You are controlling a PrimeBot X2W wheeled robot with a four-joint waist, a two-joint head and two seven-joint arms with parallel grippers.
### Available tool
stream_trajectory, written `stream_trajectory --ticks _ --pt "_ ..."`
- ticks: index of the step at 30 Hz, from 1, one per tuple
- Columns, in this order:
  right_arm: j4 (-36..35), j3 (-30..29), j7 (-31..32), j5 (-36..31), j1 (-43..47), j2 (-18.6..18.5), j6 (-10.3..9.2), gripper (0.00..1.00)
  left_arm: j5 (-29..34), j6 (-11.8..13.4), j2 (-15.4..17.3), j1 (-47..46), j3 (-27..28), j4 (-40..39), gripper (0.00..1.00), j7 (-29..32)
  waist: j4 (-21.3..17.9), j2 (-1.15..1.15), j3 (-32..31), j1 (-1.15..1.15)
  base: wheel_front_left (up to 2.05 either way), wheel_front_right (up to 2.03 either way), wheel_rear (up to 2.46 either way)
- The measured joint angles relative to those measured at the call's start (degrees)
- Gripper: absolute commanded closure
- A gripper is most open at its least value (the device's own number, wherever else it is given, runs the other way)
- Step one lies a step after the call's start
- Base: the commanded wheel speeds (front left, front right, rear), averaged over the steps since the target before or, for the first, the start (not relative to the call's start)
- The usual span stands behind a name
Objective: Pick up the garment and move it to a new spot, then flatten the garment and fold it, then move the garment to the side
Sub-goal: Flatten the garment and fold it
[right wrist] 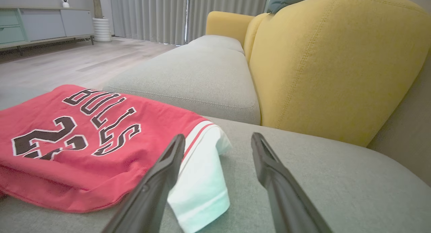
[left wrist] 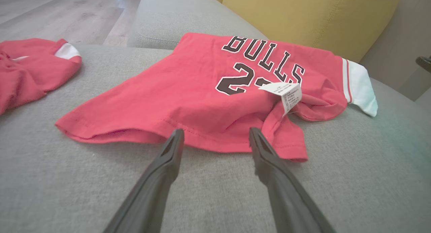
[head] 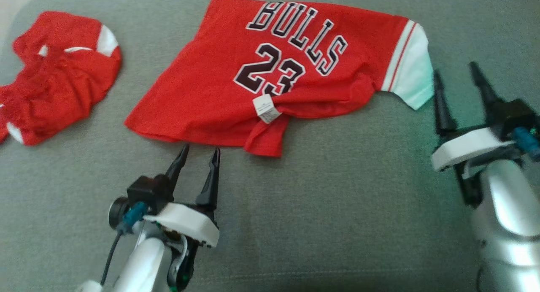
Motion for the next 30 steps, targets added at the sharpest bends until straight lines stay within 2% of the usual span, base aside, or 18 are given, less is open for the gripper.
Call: stream_trajectory --ticks 3,7,17,18,19,20,21,30 --pt "-2.7 0.45 0.0 -0.69 1.35 2.45 0.0 0.0 -0.64 0.15 -0.01 -2.18 0.21 2.01 0.0 0.0 -1.52 0.0 0.76 0.0 0.0 0.0 0.0" --pt "-4.59 1.05 -0.01 -1.07 1.38 3.88 0.0 0.0 -0.82 0.97 -0.08 -5.14 0.52 5.58 0.0 -0.01 -3.03 0.0 1.62 0.0 0.0 0.0 0.0" --pt "-7.44 2.27 -0.01 -1.13 1.42 5.46 0.0 0.0 -0.38 2.11 -0.3 -13.44 2.37 20.83 0.0 -0.77 -7.28 0.0 4.04 0.0 0.0 0.0 0.0" --pt "-7.55 2.27 -0.01 -1.13 1.42 5.55 0.0 0.0 -0.4 2.04 -0.3 -14.56 2.35 22.03 0.11 -0.78 -7.42 0.0 4.18 0.0 0.0 0.0 0.0" --pt "-7.67 2.27 -0.01 -1.13 1.42 5.63 0.0 0.0 -0.38 2.0 -0.32 -15.58 2.27 23.03 0.37 -0.77 -7.51 0.0 4.29 0.0 0.0 0.0 0.0" --pt "-7.82 2.27 -0.01 -1.13 1.43 5.67 0.0 0.0 -0.4 1.99 -0.32 -16.49 2.24 24.07 0.72 -0.77 -7.54 0.0 4.39 0.0 0.0 0.0 0.0" --pt "-7.94 2.26 -0.01 -1.13 1.44 5.68 0.0 0.0 -0.4 1.99 -0.27 -17.15 2.24 24.96 1.0 -0.78 -7.53 0.0 4.48 0.0 0.0 0.0 0.0" --pt "-8.51 2.0 -0.01 -1.05 2.08 6.73 0.0 0.0 -0.54 1.02 -0.35 -19.91 0.79 29.04 1.0 -1.14 -6.19 0.0 3.76 0.0 0.0 0.0 0.0"
